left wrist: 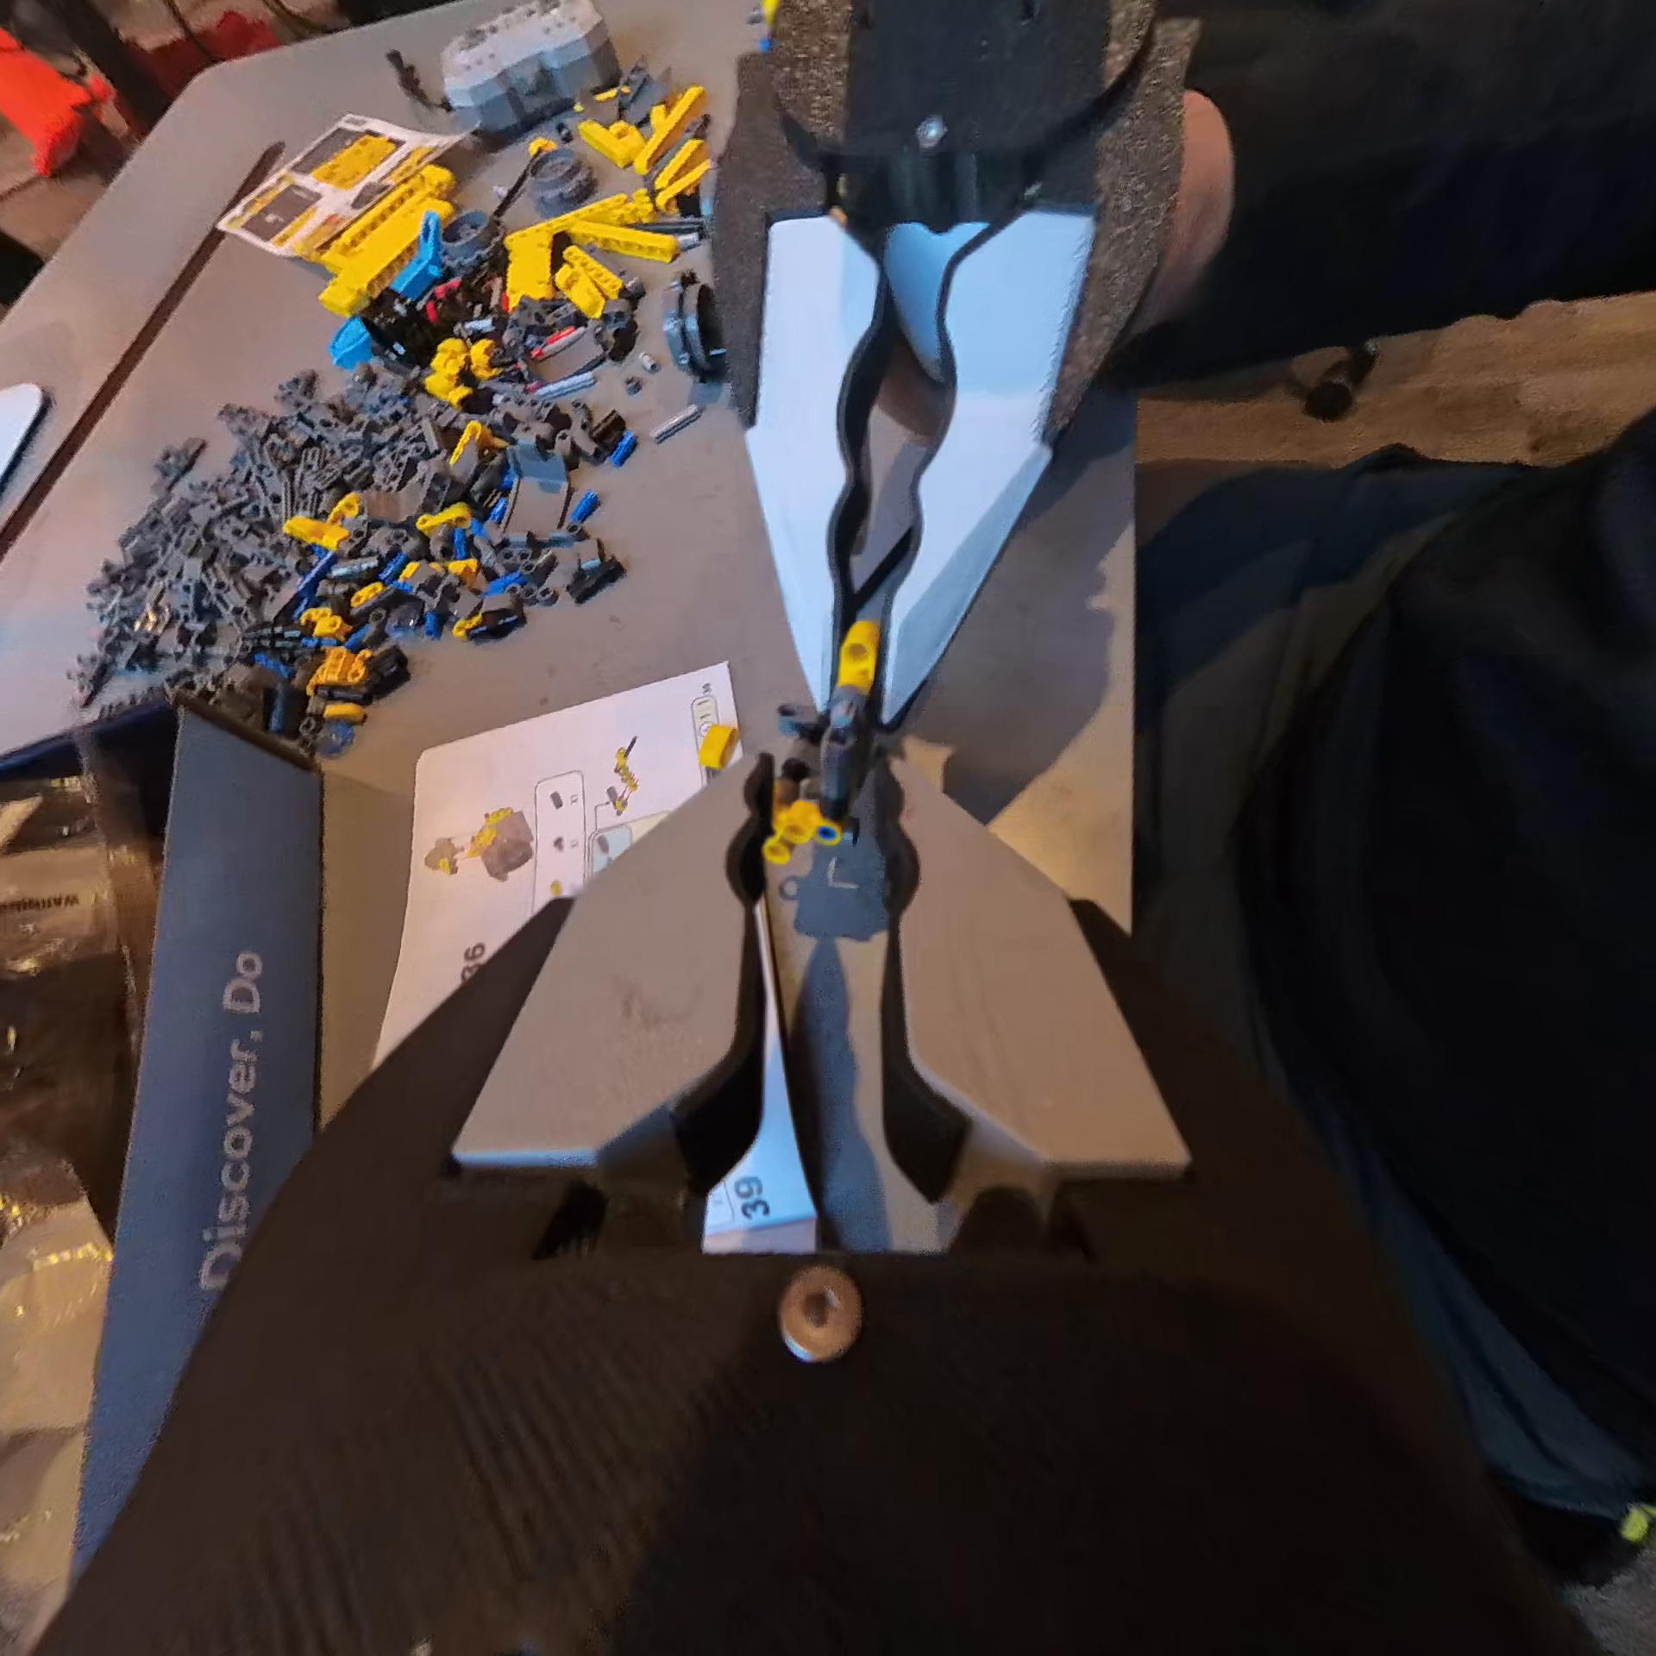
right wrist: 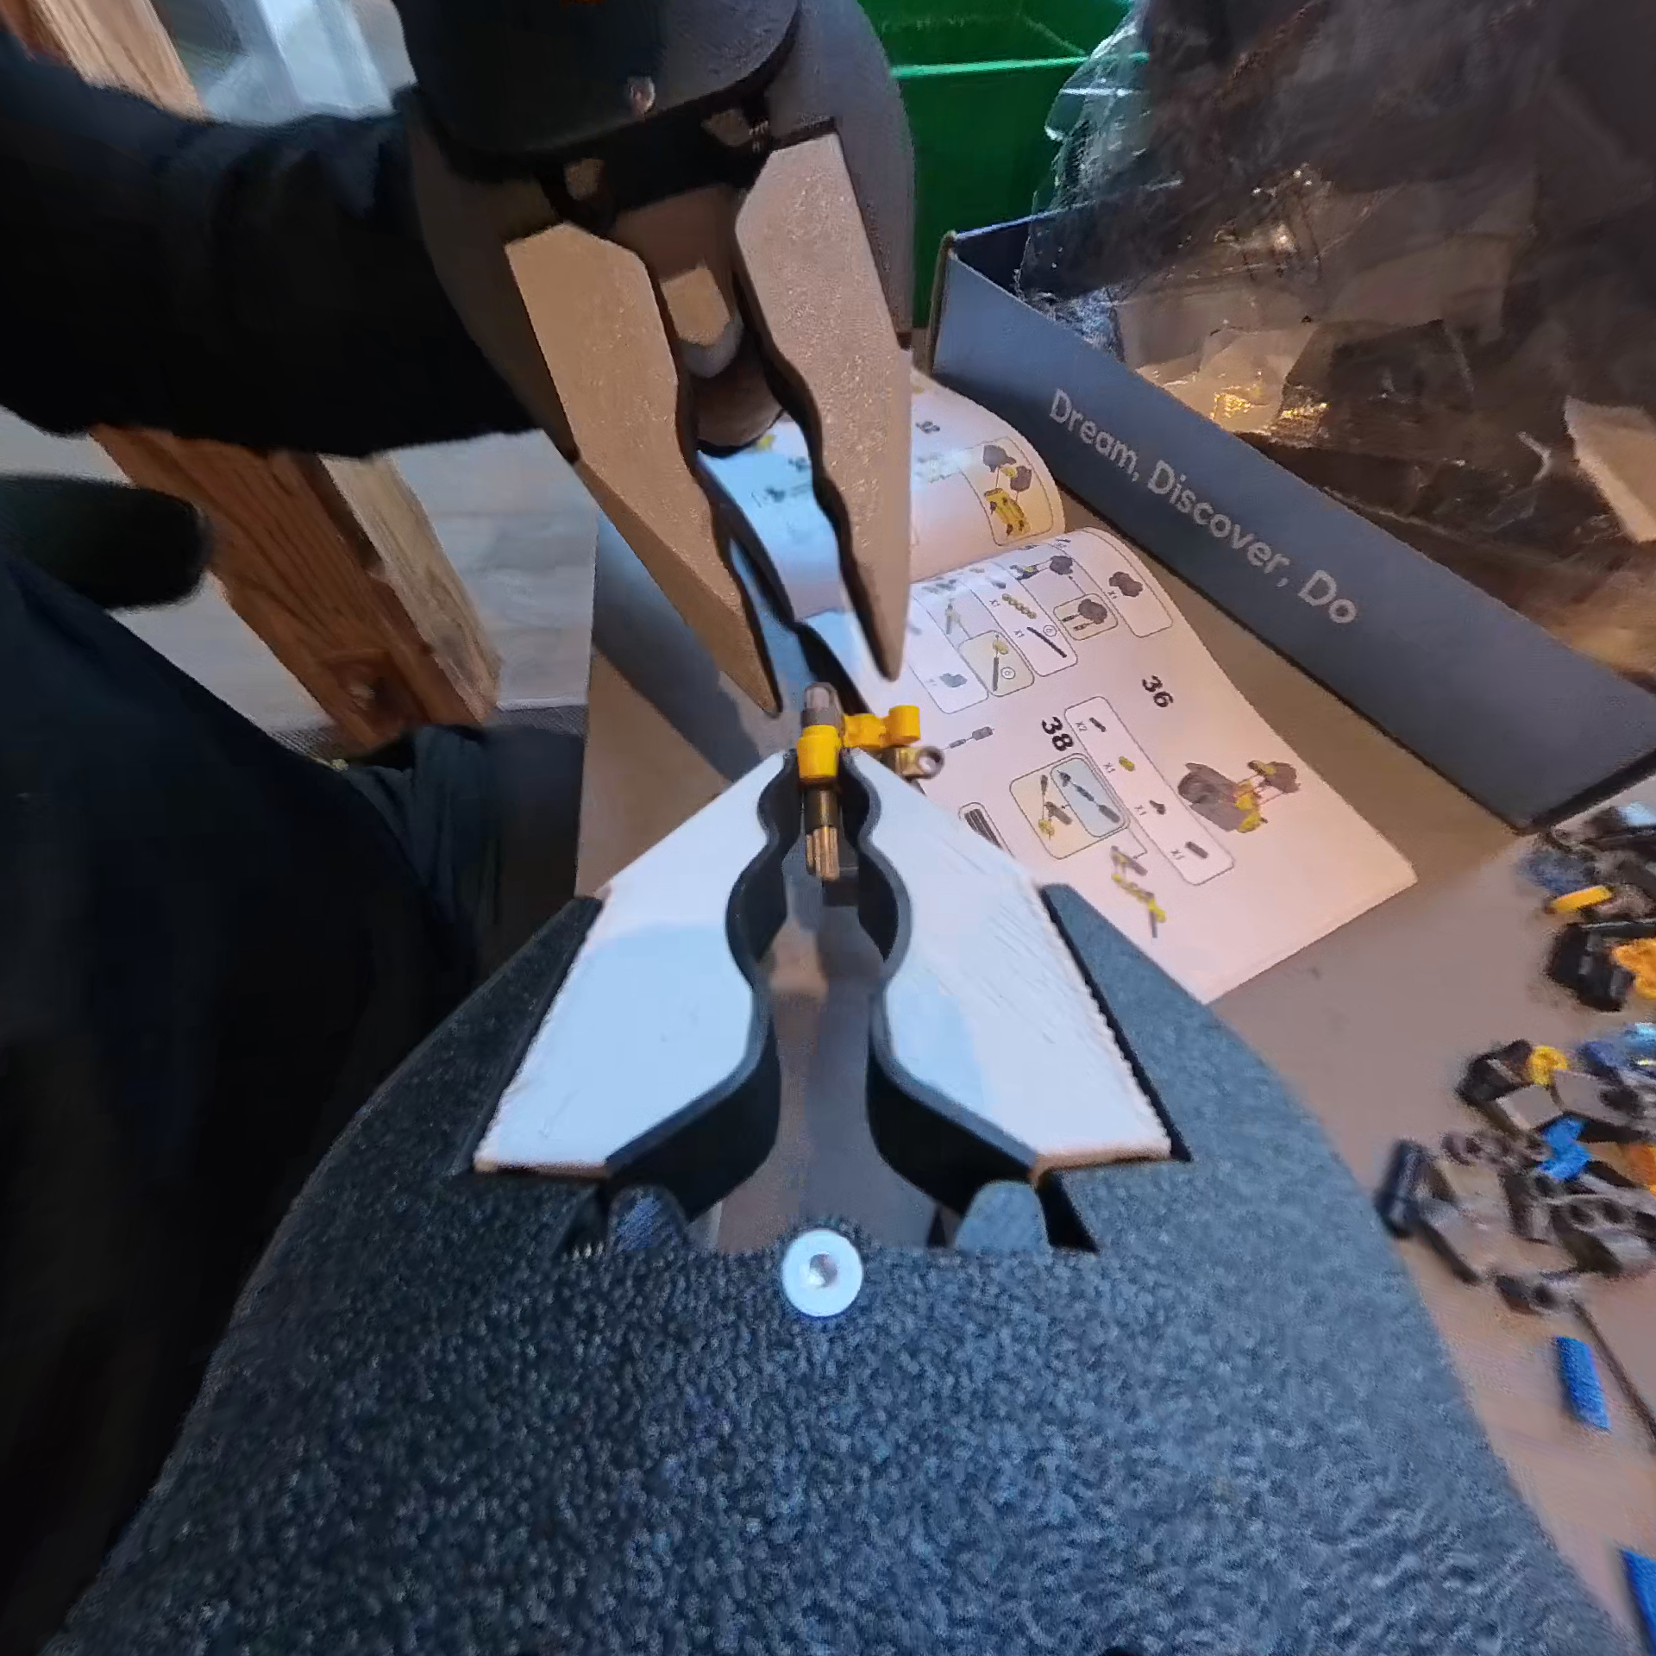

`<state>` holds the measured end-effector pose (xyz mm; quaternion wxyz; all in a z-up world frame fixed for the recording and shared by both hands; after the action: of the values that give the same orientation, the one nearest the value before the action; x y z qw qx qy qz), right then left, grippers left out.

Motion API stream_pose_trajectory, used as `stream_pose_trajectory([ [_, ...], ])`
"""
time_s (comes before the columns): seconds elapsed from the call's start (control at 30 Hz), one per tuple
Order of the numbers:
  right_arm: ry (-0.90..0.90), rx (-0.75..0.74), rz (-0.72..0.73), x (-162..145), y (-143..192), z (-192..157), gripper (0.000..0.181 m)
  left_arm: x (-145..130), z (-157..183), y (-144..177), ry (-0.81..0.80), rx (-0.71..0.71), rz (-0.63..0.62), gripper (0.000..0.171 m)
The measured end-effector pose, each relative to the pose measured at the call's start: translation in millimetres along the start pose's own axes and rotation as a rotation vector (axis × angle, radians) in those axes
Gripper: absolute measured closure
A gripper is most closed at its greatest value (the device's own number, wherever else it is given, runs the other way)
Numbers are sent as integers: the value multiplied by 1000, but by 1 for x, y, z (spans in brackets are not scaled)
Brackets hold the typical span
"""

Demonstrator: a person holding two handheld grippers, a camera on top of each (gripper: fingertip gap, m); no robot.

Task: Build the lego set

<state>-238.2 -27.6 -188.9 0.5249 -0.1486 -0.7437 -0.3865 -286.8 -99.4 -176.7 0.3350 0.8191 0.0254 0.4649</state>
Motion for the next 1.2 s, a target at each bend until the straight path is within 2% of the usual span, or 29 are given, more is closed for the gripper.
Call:
stream_pose_trajectory([
  [0.17, -178, 109, 57, 4, 2, 9, 174, -4, -4, 0, 98, -62, 49, 151],
  [0.33, -325, 236, 108, 15, 4, 13, 174, -7, -6, -2, 218, -113, 120, 164],
  [0.77, -354, 137, 114, 20, 12, 26, 163, -19, -20, 9, 673, -200, 327, 166],
  [1.2, -360, 122, 141, 21, 16, 25, 159, -21, -21, 12, 791, -234, 378, 166],
])
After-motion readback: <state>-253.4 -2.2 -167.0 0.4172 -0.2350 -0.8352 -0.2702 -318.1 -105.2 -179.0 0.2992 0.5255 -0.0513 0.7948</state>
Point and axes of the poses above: each gripper's, where its closed fingertips meet, y back along the fingers, x out of its top, z = x × y across the jaws, the point moved 5 cm from there along y, back along the fingers, and after that the axes turned 11 degrees about -y, right-handed, at the moved point
